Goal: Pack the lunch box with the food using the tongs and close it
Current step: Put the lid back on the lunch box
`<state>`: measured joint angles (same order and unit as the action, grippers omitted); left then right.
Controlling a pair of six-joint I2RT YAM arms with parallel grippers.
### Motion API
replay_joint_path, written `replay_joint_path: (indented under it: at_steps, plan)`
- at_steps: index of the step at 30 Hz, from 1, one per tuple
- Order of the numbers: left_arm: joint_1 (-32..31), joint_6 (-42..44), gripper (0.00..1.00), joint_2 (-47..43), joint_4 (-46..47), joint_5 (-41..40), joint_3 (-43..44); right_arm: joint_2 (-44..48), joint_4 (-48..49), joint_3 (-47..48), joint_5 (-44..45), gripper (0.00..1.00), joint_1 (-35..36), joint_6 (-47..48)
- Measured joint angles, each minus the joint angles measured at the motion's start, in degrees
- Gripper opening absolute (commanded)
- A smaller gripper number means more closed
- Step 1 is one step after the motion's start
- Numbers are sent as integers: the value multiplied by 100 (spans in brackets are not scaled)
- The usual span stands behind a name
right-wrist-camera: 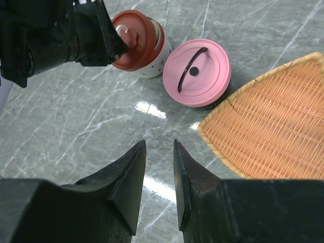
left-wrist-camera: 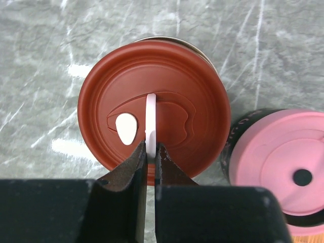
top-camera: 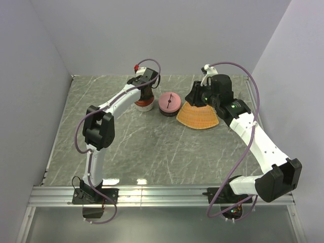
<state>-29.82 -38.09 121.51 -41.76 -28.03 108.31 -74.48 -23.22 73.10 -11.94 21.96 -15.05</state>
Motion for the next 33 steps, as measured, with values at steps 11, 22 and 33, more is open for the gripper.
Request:
replay_joint_path:
  at_steps: [11, 22, 33]
  plan:
    - [179, 151, 0, 444, -466, 542, 769, -4, -4, 0, 2, 36, 0, 7]
    - [337, 260, 0, 931, -1005, 787, 1705, -57, -15, 7, 0, 36, 0, 20]
    - [339, 304, 0, 966, -1001, 765, 1773, -72, -20, 7, 0, 36, 0, 20]
